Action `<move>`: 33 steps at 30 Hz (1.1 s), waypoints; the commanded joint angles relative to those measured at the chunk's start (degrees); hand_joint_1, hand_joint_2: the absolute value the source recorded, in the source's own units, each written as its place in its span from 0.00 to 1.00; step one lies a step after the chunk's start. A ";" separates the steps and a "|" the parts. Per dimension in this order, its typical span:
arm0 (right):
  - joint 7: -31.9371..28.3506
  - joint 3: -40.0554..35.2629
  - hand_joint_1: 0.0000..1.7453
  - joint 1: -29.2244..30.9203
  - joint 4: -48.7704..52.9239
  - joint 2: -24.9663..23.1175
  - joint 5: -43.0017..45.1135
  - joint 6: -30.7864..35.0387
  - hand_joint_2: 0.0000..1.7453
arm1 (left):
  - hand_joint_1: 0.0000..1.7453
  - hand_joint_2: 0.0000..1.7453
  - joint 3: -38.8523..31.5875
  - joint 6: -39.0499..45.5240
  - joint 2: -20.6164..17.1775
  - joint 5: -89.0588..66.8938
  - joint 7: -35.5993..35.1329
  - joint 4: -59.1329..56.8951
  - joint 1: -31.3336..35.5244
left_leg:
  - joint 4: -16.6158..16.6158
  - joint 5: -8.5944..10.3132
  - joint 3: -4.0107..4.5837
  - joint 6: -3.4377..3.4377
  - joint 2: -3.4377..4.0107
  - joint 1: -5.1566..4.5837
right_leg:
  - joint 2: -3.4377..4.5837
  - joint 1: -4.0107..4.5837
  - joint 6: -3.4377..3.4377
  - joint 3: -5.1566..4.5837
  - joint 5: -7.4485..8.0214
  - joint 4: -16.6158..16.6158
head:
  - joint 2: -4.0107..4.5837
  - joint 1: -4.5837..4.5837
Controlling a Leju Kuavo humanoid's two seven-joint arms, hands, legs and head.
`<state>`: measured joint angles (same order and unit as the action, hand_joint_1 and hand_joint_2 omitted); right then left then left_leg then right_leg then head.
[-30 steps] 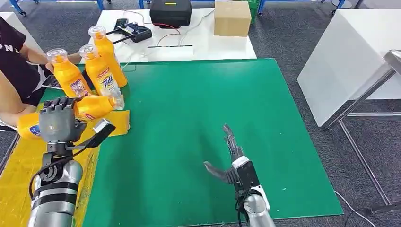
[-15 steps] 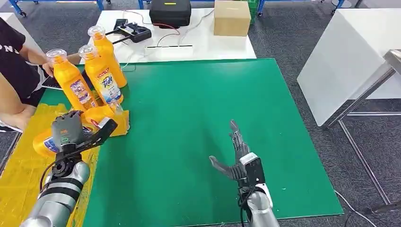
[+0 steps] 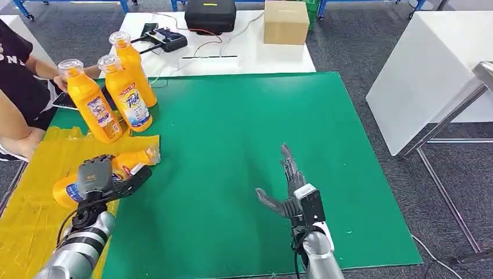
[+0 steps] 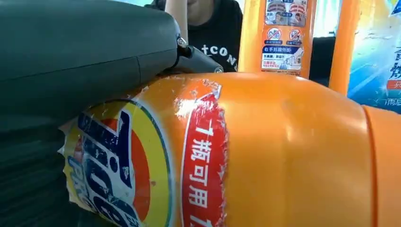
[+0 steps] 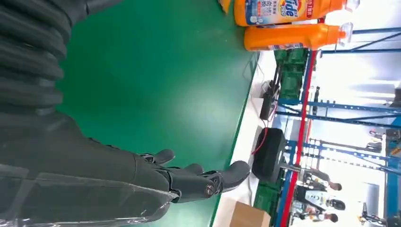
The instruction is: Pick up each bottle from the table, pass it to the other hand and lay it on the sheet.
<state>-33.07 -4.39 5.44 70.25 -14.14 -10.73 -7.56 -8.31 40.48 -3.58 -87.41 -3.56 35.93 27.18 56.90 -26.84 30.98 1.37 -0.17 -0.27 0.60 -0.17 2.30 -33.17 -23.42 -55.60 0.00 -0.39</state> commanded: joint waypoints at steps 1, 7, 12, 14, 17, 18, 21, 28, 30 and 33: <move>0.42 -0.98 0.00 2.29 -3.70 1.41 0.02 0.38 1.00 | 0.00 1.00 -4.48 -0.48 1.32 -0.79 0.14 -6.23 2.01 | -0.04 0.00 -0.13 -0.09 0.05 0.03 | 0.00 0.03 -0.03 0.11 0.02 0.04 | 0.00 0.00; 0.51 -0.95 0.00 2.19 -4.04 1.37 -0.08 0.65 1.00 | 0.00 1.00 -7.64 -0.48 2.93 -0.51 2.50 -0.86 0.22 | -0.05 0.00 -0.20 -0.15 0.05 0.05 | -0.01 0.05 -0.04 0.15 -0.01 0.00 | 0.00 0.00; 0.52 -0.97 0.00 2.18 -4.05 1.37 -0.09 0.66 1.00 | 0.00 1.00 -7.88 -0.48 3.06 -0.55 2.67 -0.54 0.10 | -0.04 0.02 -0.17 -0.12 0.02 0.03 | -0.03 0.03 -0.02 0.12 -0.01 -0.06 | 0.00 0.00; 0.52 -0.98 0.00 2.14 -4.01 1.37 -0.10 0.69 1.00 | 0.00 1.00 -8.31 -0.48 3.33 -0.18 3.28 0.28 -0.13 | -0.03 0.03 -0.17 -0.12 0.02 0.03 | -0.02 0.03 -0.02 0.12 0.00 -0.06 | 0.00 0.00; 0.53 -0.98 0.00 2.10 -3.92 1.44 -0.16 0.76 1.00 | 0.00 1.00 -9.26 -0.48 3.80 0.64 4.63 0.56 -0.13 | -0.03 0.02 -0.18 -0.14 0.02 0.05 | -0.03 0.05 -0.02 0.14 0.00 -0.05 | 0.00 0.00; 0.59 -0.98 0.00 2.04 -3.87 1.51 -0.28 0.79 1.00 | 0.00 1.00 -10.20 -0.48 4.28 1.46 5.90 1.32 -0.32 | -0.02 0.01 -0.18 -0.16 0.03 0.07 | -0.03 0.07 -0.04 0.15 0.00 -0.05 | 0.00 0.00; 0.64 -0.95 0.00 1.88 -3.81 1.55 -0.42 0.85 1.00 | 0.00 1.00 -11.38 -0.48 5.04 1.17 6.87 3.70 -1.05 | -0.02 0.02 -0.16 -0.13 0.00 0.04 | -0.04 0.04 -0.03 0.12 0.00 -0.06 | 0.00 0.00; 0.66 -1.10 0.00 1.34 -3.48 1.49 -0.51 1.06 1.00 | 0.00 1.00 -15.09 -0.48 8.02 2.31 11.29 11.70 -3.62 | -0.01 0.00 -0.16 -0.14 0.00 0.06 | -0.06 0.06 -0.02 0.14 -0.02 -0.05 | 0.00 0.00; 0.66 -1.18 0.00 1.07 -3.28 1.52 -0.51 1.17 1.00 | 0.00 1.00 -17.57 -0.48 9.90 3.09 14.48 15.24 -4.44 | 0.01 -0.02 -0.17 -0.14 -0.01 0.08 | -0.07 0.07 -0.02 0.15 -0.04 -0.05 | 0.00 0.00; 0.66 -1.19 0.00 1.05 -3.26 1.52 -0.51 1.19 1.00 | 0.00 1.00 -17.80 -0.48 10.06 3.23 14.86 15.54 -4.49 | 0.02 0.01 -0.09 -0.12 -0.05 0.07 | -0.10 0.06 -0.01 0.08 -0.02 -0.06 | 0.00 -0.02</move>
<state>-32.70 -4.41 5.66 69.09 -14.12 -11.21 -6.67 -20.39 40.50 2.31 -84.63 9.28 45.85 23.23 56.90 -26.79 30.94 1.30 -0.17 -0.28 0.60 -0.18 2.29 -33.19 -23.42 -55.71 0.00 -0.42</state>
